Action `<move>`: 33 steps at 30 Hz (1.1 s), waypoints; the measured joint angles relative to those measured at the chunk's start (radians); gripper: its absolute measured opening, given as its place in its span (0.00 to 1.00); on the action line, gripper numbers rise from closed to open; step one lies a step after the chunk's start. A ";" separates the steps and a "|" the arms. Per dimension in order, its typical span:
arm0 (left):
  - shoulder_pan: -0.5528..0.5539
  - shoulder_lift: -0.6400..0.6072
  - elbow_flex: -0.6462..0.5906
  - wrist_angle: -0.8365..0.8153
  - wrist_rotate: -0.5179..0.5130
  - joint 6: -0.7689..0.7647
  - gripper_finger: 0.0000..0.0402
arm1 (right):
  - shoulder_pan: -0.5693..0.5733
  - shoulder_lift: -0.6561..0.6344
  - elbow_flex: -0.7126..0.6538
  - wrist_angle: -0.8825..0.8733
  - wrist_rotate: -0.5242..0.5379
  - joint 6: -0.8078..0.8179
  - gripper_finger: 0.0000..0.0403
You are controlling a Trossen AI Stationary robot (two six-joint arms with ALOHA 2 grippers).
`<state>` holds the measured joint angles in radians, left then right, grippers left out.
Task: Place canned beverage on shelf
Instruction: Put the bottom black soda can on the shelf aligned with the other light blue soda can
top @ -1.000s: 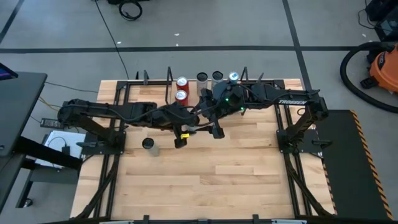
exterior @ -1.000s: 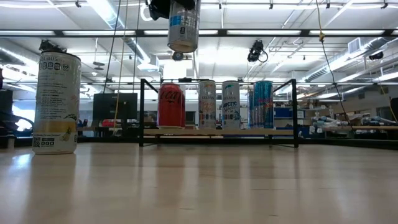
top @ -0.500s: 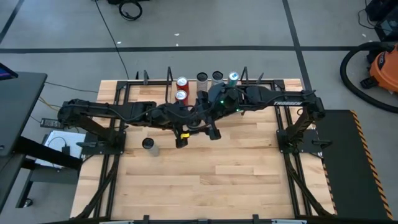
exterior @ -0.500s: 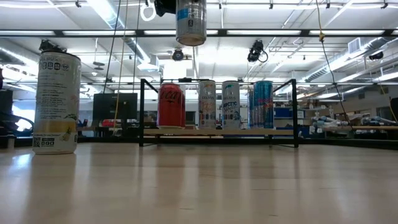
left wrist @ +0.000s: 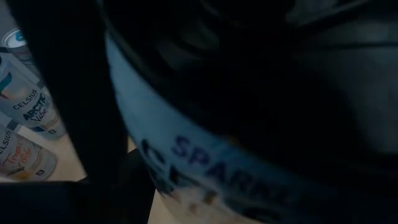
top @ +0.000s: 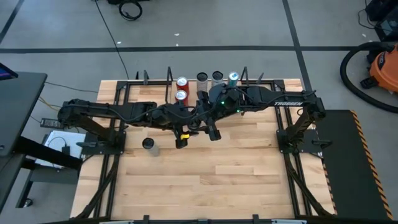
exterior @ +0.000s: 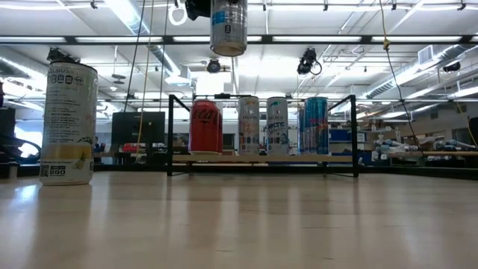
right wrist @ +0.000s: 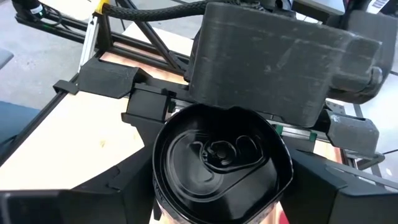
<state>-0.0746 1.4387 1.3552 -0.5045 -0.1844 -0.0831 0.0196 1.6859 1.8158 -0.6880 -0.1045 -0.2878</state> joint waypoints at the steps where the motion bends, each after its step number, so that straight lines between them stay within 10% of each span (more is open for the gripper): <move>1: 0.002 0.000 0.000 0.001 0.000 0.003 0.69 | 0.000 0.000 0.000 0.000 -0.001 -0.001 0.68; 24: 0.093 -0.171 0.001 -0.069 0.028 0.095 0.79 | -0.036 -0.195 -0.003 -0.048 0.271 0.031 0.68; 33: 0.091 -0.261 0.003 -0.106 0.028 0.143 0.79 | -0.131 -0.365 -0.217 0.065 0.344 0.061 0.68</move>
<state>0.0162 1.1776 1.3585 -0.6109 -0.1562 0.0597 -0.1118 1.3210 1.5984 -0.6228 0.2390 -0.2268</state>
